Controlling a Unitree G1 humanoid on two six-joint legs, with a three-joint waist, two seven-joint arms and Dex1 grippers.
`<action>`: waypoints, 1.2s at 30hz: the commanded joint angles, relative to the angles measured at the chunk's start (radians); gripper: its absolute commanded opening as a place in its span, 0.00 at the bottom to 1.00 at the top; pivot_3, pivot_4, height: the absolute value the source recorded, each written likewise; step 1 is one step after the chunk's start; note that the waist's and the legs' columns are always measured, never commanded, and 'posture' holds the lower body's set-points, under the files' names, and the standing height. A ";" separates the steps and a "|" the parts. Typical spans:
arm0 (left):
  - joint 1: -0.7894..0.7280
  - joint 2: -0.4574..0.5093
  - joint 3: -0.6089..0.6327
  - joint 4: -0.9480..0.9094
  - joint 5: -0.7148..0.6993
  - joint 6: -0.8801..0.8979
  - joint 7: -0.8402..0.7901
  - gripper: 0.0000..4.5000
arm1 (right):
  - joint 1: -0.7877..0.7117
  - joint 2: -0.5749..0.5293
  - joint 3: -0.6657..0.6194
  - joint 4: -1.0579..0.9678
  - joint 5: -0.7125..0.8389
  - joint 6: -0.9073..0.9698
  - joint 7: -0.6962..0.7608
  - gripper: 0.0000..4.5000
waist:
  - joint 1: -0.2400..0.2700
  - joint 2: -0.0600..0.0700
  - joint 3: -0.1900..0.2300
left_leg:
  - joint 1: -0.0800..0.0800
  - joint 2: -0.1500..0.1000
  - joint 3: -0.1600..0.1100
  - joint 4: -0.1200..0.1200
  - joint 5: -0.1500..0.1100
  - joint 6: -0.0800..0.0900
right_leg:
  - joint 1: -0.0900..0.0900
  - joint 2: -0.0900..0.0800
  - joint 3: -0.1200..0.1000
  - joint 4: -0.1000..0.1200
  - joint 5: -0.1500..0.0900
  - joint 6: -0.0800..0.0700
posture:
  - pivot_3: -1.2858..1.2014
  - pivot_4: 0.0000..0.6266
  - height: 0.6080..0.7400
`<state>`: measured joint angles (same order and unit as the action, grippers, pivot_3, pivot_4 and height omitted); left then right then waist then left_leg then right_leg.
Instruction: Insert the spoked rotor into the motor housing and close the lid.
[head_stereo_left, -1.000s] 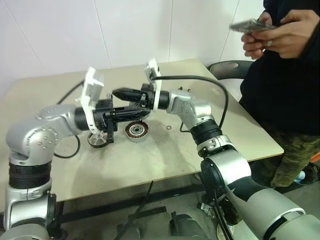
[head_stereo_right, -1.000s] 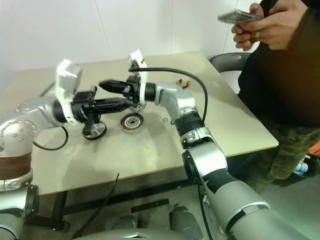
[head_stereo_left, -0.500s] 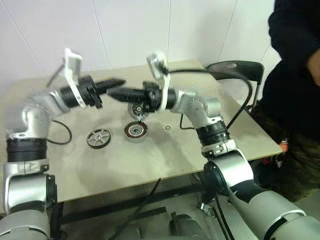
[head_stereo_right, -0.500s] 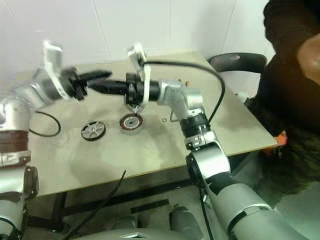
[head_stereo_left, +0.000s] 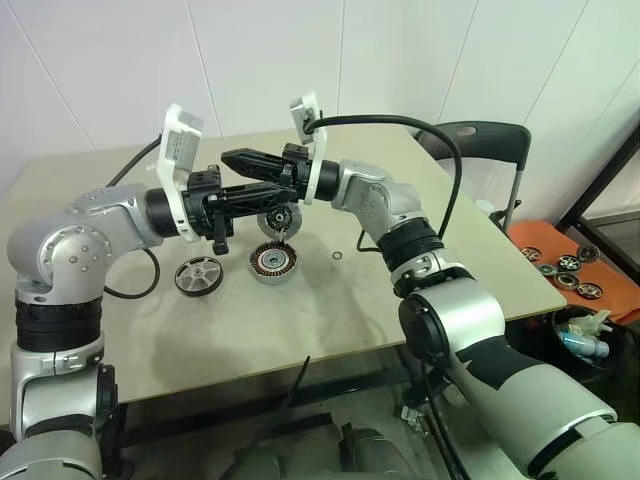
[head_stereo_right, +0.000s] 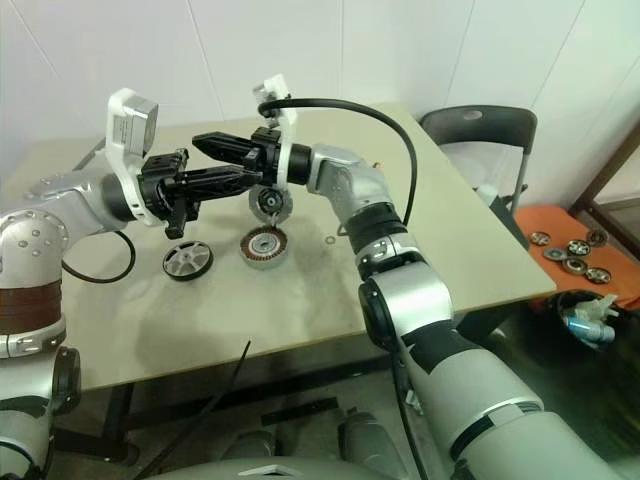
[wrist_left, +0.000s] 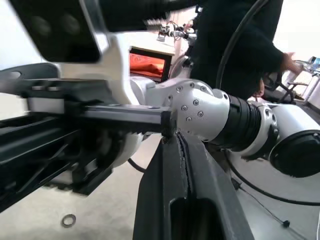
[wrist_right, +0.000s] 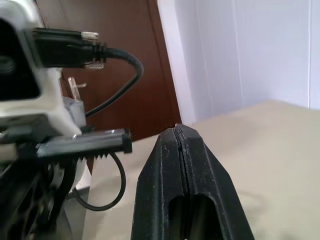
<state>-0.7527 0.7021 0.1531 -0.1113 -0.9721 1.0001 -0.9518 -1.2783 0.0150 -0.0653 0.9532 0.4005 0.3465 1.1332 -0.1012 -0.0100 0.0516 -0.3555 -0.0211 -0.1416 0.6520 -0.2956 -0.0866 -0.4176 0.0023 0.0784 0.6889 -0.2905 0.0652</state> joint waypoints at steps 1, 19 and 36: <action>-0.177 0.042 0.130 0.074 -0.018 -0.097 -0.014 0.01 | 0.094 0.006 0.075 -0.021 -0.045 0.063 0.073 0.00 | -0.001 0.000 0.000 | 0.000 0.000 0.000 0.000 0.000 0.000 | 0.000 0.000 0.000 0.000 0.000 0.000 | 0.52 0.00 1.00; -0.043 0.032 -0.012 0.290 0.219 -0.210 -0.144 0.01 | 0.020 -0.051 -0.116 -0.505 0.318 0.451 -0.006 0.00 | -0.021 0.004 -0.001 | 0.000 0.001 -0.001 0.000 0.001 -0.001 | -0.002 0.000 0.000 0.001 0.000 0.000 | 0.52 0.00 1.00; 0.001 0.075 0.070 0.011 0.076 -0.096 -0.125 0.01 | 0.041 -0.026 0.000 -0.013 0.027 0.092 -0.010 0.00 | -0.022 0.001 -0.002 | -0.001 0.001 0.000 -0.001 0.001 -0.001 | -0.002 -0.001 0.002 0.000 0.000 0.000 | 0.52 0.00 1.00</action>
<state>-0.7206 0.7618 0.1835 -0.0754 -0.8693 0.9065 -1.0757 -1.2252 -0.0045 -0.0501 0.9503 0.4265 0.4512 1.1071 -0.1236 -0.0086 0.0493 -0.3566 -0.0204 -0.1415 0.6506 -0.2950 -0.0876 -0.4197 0.0018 0.0804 0.6893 -0.2903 0.0649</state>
